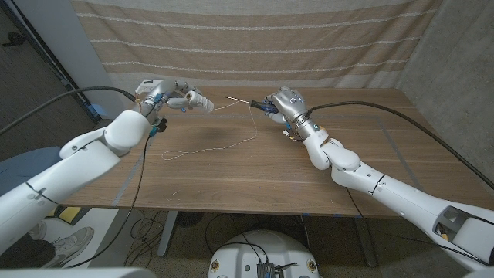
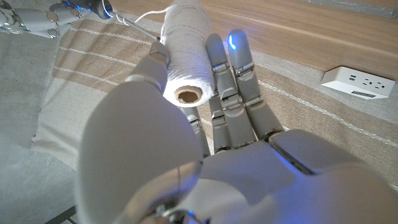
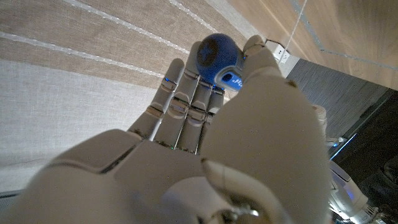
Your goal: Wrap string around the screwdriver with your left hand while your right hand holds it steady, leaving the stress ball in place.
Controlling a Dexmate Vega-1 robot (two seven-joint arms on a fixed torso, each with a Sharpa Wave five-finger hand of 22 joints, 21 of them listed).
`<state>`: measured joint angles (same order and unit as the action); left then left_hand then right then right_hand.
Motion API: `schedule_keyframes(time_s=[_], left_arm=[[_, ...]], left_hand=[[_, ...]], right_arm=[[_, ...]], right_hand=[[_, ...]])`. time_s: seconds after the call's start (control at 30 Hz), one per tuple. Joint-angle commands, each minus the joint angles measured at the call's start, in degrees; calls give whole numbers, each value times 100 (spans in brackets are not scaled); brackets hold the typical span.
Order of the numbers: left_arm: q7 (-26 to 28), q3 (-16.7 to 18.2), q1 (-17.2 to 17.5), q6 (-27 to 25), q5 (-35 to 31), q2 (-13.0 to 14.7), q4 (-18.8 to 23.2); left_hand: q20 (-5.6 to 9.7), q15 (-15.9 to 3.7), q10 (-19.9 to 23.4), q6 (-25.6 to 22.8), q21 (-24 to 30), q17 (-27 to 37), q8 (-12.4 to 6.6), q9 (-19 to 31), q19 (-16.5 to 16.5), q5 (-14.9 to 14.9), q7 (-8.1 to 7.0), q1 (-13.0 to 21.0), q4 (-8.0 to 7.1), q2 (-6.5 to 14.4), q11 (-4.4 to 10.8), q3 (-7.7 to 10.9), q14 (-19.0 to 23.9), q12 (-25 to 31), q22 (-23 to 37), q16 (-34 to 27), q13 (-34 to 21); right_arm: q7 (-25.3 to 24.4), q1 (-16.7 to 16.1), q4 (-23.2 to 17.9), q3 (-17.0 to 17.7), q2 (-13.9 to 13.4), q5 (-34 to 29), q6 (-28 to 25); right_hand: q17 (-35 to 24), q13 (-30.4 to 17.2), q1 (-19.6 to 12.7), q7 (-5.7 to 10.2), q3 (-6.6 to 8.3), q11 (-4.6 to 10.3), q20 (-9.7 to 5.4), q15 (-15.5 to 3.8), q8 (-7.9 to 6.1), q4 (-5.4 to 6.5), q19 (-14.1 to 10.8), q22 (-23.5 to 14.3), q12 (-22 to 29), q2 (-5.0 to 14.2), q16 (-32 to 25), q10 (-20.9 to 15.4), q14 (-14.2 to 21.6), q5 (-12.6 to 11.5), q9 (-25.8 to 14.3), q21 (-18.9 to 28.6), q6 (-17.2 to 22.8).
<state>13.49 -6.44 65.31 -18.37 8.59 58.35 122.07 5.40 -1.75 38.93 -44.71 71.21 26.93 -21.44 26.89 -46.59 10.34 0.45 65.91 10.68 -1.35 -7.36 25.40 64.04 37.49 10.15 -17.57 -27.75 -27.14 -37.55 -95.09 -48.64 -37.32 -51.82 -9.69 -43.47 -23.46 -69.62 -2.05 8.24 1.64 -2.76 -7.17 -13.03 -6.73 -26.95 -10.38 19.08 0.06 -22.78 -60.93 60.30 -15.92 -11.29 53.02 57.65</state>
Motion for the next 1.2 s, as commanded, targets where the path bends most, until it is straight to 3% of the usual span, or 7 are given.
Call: schedule_keyframes(time_s=[0.03,0.2,0.5,0.8,1.2], left_arm=[[26,-431,-172,-536,-270,104,-39],[-280,-807,-518,-1248,-407,333,104],[-861,-1440,-1173,-1993,-398,478,52],[-1089,-1859,-1506,-2201,-446,511,-63],[-1568,-2601,-2112,-2914,-1003,615,74]], left_hand=[[592,-1102,958,-751,44,-14,12,144,-67,-32,626,760,-153,724,915,522,974,-32,7,12,-966],[563,-1109,1042,-789,62,-63,32,102,-93,-48,577,685,-185,702,1011,484,1106,-91,0,-21,-891],[559,-1123,1074,-770,72,-135,75,62,-110,-50,639,706,-149,688,990,501,1135,-156,-6,6,-843],[562,-1128,1071,-781,62,-204,105,25,-92,-54,620,708,-140,684,997,514,1092,-192,-14,56,-866],[557,-1119,1081,-745,32,-277,166,-26,-45,-62,508,654,-167,689,1056,504,1042,-266,-23,102,-857]], right_arm=[[1303,0,-459,-1,-85,-13,-40],[1462,3,-443,-22,-39,-50,2],[1695,-1,-394,-29,-31,76,237],[1962,59,-285,-125,37,57,358],[2383,136,-238,-208,101,16,272]], right_hand=[[-10,-3,-752,821,53,237,-772,-568,22,-6,-58,-3,-11,737,25,-295,352,-56,-23,33,936],[-2,7,-754,818,63,224,-770,-570,23,-8,-68,2,-23,747,32,-300,369,-58,-22,38,944],[47,81,-791,702,124,104,-693,-548,48,-98,-122,24,-42,674,51,-469,497,7,18,58,994],[70,85,-750,669,150,85,-677,-536,73,-103,-152,28,-65,660,59,-471,555,70,34,69,993],[124,81,-685,665,220,72,-634,-540,147,-96,-211,38,-157,700,154,-345,484,178,17,86,818]])
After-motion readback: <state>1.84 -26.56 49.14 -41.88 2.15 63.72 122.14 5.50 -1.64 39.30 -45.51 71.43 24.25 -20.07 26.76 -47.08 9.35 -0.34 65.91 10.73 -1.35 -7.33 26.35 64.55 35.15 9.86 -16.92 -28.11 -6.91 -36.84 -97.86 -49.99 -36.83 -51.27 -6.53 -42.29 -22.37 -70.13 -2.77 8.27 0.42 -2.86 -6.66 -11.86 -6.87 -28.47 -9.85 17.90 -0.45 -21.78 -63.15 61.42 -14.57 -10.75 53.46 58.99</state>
